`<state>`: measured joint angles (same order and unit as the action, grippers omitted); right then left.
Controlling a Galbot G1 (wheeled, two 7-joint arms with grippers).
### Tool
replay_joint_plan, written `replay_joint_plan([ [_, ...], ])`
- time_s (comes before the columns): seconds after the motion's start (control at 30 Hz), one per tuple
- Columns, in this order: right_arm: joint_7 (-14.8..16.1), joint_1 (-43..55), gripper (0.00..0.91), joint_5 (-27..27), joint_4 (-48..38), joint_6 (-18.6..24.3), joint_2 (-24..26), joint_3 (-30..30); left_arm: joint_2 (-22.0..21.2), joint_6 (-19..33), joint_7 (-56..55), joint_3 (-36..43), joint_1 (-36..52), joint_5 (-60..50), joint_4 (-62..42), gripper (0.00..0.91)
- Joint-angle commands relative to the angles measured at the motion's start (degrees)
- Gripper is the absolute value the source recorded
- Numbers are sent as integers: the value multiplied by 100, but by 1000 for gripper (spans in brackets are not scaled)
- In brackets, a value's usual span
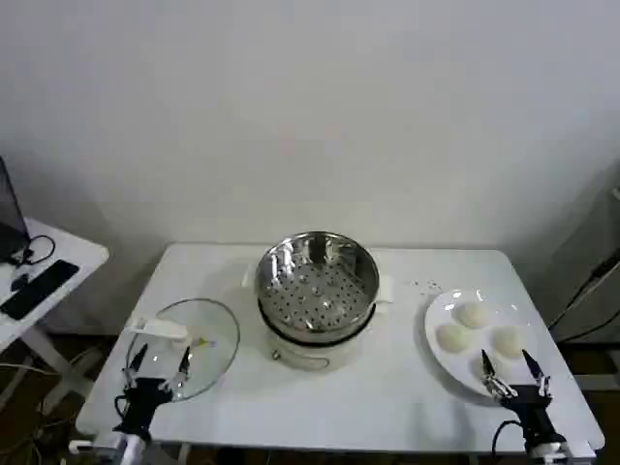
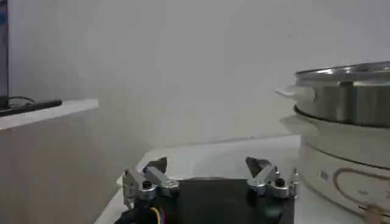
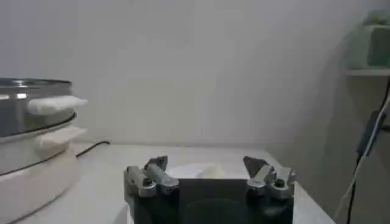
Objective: Take steamed baozi put them in steamer then cover it.
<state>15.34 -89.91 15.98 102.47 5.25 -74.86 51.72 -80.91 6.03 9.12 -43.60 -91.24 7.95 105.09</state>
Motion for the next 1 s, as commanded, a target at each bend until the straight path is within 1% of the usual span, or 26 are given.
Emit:
replay_joint_plan([
  [0.03,62,248,907,-187,21,-268,354,50,24,24,0,20,55,91,-8,907],
  [0.07,214,346,907,-415,3,-334,607,77,19,34,2,35,74,89,-5,907],
  [0.1,384,435,907,-522,-10,-535,850,95,17,29,6,55,85,88,4,907],
  [0.13,482,537,907,-534,-34,-719,1165,90,22,25,3,78,100,88,8,907],
  [0.2,862,805,907,-469,-166,-1083,1674,54,21,33,-1,126,141,72,10,907],
  [0.23,1047,957,907,-532,-281,-1187,1919,1,23,34,0,152,153,70,18,907],
  [0.3,1437,1315,907,-521,-652,-1219,2428,-178,55,37,6,223,172,62,38,907],
  [0.37,2015,1594,907,-505,-961,-1280,2974,-394,90,47,39,280,169,57,65,907],
  [0.4,2556,1759,907,-442,-1202,-1332,3363,-543,109,62,47,307,166,72,83,907],
  [0.47,2995,2038,907,-545,-1545,-1378,3832,-809,130,60,49,314,172,77,85,907],
  [0.5,3123,2286,907,-657,-1841,-1311,4155,-1262,141,65,52,307,181,87,77,907],
  [0.53,3146,2364,907,-659,-1887,-1292,4222,-1353,144,65,52,305,191,92,72,907],
  [0.57,3358,2735,907,-721,-2214,-1220,4411,-1709,146,65,51,294,196,119,60,907],
  [0.6,3615,3344,907,-855,-2560,-999,4590,-2054,165,63,51,290,202,149,48,907],
  [0.63,3880,3716,907,-954,-2799,-882,4673,-2456,173,64,51,290,202,175,44,907],
  [0.67,4040,3927,907,-1025,-2947,-844,4745,-2740,175,60,51,287,202,177,41,907],
  [0.7,4350,4535,907,-1094,-3184,-770,4878,-3305,181,62,52,285,207,178,30,907],
  [0.77,4622,5238,907,-1239,-3432,-710,4990,-4056,182,60,52,284,212,177,21,907],
  [0.8,4835,5725,907,-1334,-3674,-620,5061,-4675,175,54,52,283,211,172,29,907],
  [0.83,4950,6227,907,-1444,-3777,-600,5098,-4981,174,51,51,285,211,167,29,907],
  [0.87,5064,6693,907,-1534,-3870,-557,5129,-5644,173,50,50,287,214,153,28,907],
  [0.93,5277,7460,907,-1673,-4067,-457,5113,-6605,162,41,46,288,211,140,38,907],
  [0.97,5323,7631,907,-1702,-4116,-439,5073,-6836,162,35,46,290,214,139,42,907],
  [1.0,5386,8158,907,-1741,-4371,-382,4989,-7415,158,32,43,291,209,138,54,907],
])
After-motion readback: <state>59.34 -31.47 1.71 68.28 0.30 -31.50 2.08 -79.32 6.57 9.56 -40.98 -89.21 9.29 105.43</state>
